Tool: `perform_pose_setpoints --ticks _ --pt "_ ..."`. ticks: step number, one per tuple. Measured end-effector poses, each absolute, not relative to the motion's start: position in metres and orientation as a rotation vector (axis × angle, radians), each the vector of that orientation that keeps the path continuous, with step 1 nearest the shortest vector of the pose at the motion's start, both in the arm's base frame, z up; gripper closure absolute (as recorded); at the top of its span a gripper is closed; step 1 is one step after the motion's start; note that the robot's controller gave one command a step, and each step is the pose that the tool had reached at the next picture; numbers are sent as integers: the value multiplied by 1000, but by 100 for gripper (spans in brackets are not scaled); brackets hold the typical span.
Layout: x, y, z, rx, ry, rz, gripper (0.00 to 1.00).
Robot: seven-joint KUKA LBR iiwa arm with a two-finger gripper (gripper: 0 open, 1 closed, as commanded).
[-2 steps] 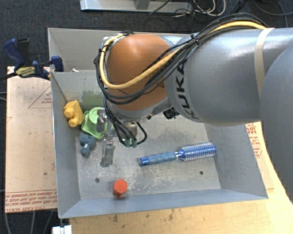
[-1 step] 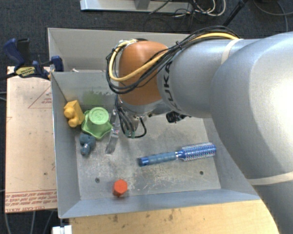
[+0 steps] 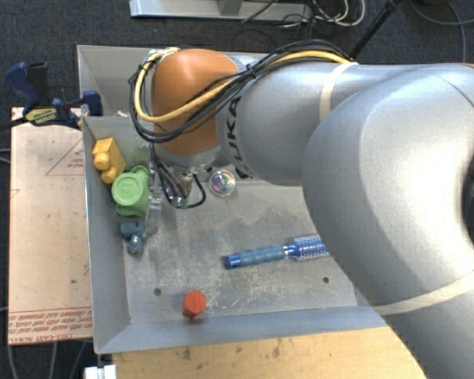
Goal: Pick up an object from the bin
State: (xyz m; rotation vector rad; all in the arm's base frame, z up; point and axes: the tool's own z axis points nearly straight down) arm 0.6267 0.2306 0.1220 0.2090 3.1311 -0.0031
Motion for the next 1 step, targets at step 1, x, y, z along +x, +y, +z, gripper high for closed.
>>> perform_pose_setpoints --ticks 1 --pt "642 235 74 442 3106 -4 0"
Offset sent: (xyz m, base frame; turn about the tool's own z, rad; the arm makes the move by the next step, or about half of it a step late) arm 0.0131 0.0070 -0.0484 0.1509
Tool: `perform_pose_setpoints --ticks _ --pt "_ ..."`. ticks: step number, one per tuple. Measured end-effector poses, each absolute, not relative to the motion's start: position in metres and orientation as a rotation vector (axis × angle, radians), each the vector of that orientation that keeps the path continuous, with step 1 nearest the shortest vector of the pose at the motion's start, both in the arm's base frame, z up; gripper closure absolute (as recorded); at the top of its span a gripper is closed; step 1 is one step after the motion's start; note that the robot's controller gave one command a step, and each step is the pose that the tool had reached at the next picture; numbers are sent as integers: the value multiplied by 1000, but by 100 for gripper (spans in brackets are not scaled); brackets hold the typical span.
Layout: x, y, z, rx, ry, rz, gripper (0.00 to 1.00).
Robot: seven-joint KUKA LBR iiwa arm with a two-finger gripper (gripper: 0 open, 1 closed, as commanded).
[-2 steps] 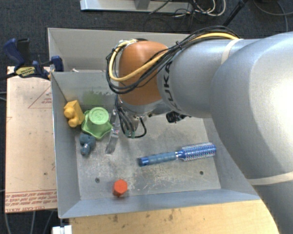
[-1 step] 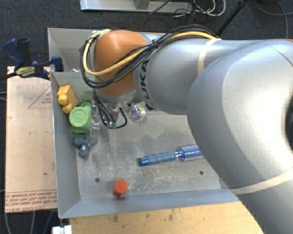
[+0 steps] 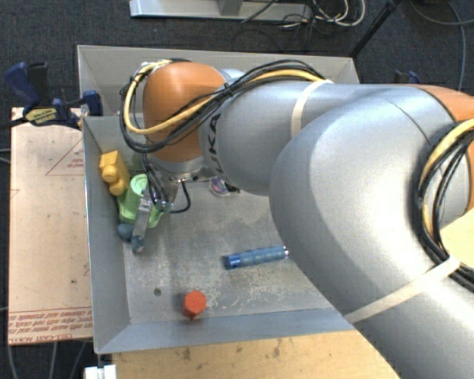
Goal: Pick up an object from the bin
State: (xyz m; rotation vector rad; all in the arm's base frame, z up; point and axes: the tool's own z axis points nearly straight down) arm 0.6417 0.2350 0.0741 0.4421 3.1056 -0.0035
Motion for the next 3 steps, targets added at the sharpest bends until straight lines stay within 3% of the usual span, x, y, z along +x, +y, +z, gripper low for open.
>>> perform_pose_setpoints --ticks 1,2,3 --pt "643 235 77 444 3103 -2 100" --pt "657 198 161 -430 3102 1 100" --pt "655 200 158 -430 3108 3 0"
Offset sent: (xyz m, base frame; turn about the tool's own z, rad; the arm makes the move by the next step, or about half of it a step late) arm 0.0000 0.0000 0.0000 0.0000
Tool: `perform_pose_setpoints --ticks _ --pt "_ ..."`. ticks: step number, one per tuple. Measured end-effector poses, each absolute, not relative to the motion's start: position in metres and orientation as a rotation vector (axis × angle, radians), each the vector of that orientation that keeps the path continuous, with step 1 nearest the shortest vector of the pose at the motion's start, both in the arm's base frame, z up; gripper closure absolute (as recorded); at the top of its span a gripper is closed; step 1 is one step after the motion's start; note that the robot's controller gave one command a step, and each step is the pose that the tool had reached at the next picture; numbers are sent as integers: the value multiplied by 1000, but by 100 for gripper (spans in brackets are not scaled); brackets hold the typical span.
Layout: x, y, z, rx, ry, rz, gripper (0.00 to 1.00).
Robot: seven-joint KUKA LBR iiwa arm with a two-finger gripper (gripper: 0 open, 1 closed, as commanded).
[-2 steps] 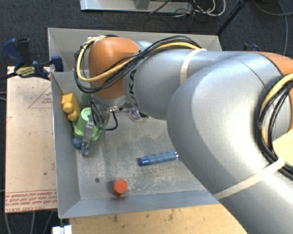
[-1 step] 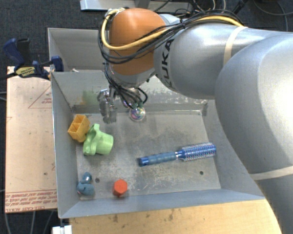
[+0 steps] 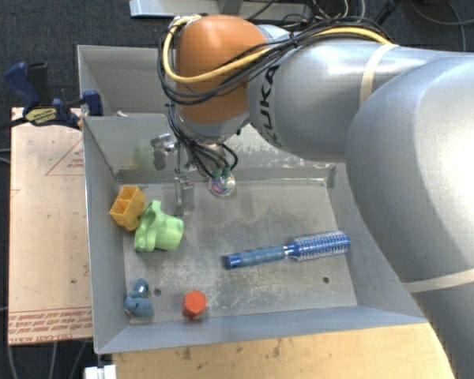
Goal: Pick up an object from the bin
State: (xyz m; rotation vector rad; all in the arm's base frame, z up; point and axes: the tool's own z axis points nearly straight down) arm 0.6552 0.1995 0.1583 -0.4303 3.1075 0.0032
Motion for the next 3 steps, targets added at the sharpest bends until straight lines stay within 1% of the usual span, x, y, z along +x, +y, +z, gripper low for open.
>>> perform_pose_setpoints --ticks 1,2,3 --pt "593 238 85 169 3143 1 0" --pt "595 236 88 173 3137 1 100" --pt "607 218 232 154 3126 7 100"
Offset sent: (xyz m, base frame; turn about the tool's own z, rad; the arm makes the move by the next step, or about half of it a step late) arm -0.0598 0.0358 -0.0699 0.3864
